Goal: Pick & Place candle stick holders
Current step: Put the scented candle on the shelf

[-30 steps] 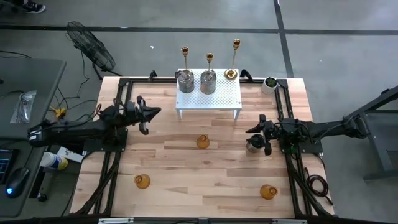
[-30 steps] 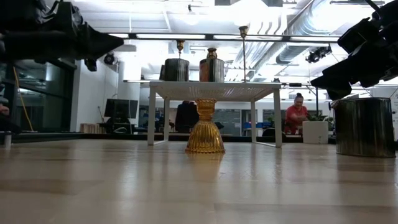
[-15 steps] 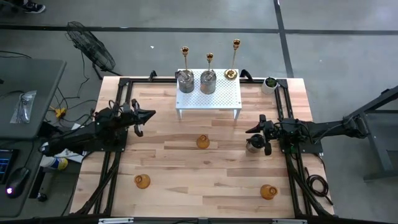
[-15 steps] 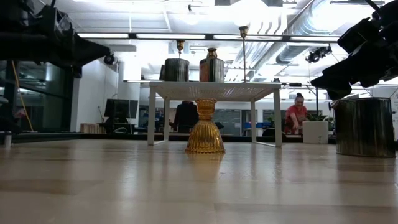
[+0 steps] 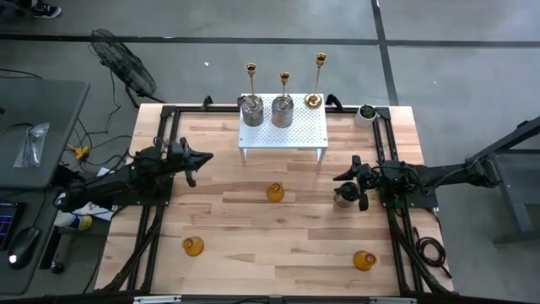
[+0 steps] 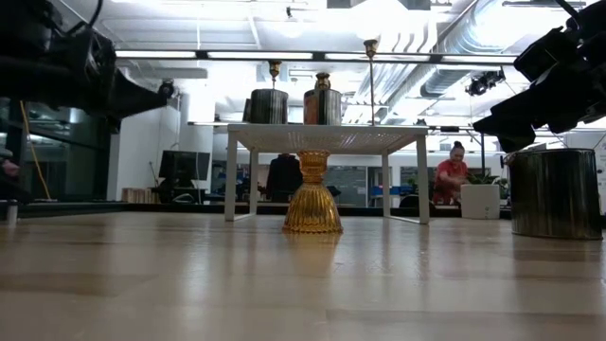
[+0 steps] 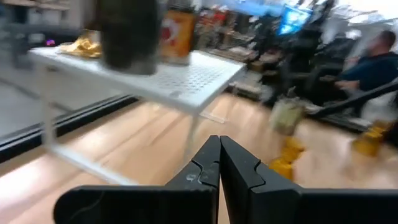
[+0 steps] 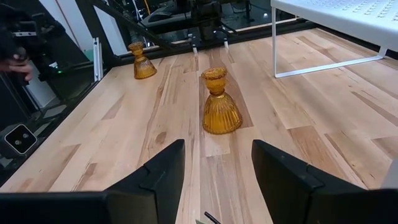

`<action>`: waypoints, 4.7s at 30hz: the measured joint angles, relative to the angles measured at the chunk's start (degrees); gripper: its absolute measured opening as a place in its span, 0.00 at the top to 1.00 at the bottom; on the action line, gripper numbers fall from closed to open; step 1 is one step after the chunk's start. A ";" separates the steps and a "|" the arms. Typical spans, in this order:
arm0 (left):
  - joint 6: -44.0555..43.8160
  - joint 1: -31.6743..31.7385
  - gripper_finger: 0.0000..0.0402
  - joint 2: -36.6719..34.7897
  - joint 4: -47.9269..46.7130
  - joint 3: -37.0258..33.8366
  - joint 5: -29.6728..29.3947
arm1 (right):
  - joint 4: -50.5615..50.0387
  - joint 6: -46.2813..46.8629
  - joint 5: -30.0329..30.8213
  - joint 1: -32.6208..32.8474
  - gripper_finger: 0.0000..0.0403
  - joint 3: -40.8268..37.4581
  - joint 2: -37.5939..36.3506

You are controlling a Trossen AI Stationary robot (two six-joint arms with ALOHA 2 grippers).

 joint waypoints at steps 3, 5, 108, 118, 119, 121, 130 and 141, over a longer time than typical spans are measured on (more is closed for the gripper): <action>2.18 0.02 1.00 0.16 -2.09 1.26 -3.30 | -0.02 0.00 -0.08 -0.01 0.56 0.00 0.00; 3.83 0.02 1.00 0.10 -3.31 2.03 -4.82 | -0.02 0.00 -0.11 -0.02 0.56 0.00 0.00; -0.07 0.02 1.00 0.16 -3.43 2.71 -5.00 | -69.93 45.65 3.28 -2.38 0.17 47.76 22.03; -0.07 0.02 1.00 0.16 -3.43 2.71 -4.98 | -69.52 53.30 -3.24 -0.01 0.04 47.76 32.38; -0.07 0.02 1.00 0.16 -3.43 2.71 -4.99 | -69.24 53.68 -3.39 0.26 0.04 47.76 33.23; -0.08 0.02 1.00 0.16 -3.43 2.71 -4.98 | -68.45 54.11 -3.52 0.81 0.04 47.76 35.27; -0.08 0.02 1.00 0.17 -3.43 2.71 -5.00 | -67.80 53.60 -3.17 1.25 0.01 47.76 42.55; -0.07 0.02 1.00 0.17 -3.43 2.71 -4.99 | -66.27 54.05 -3.08 1.84 0.01 47.76 48.85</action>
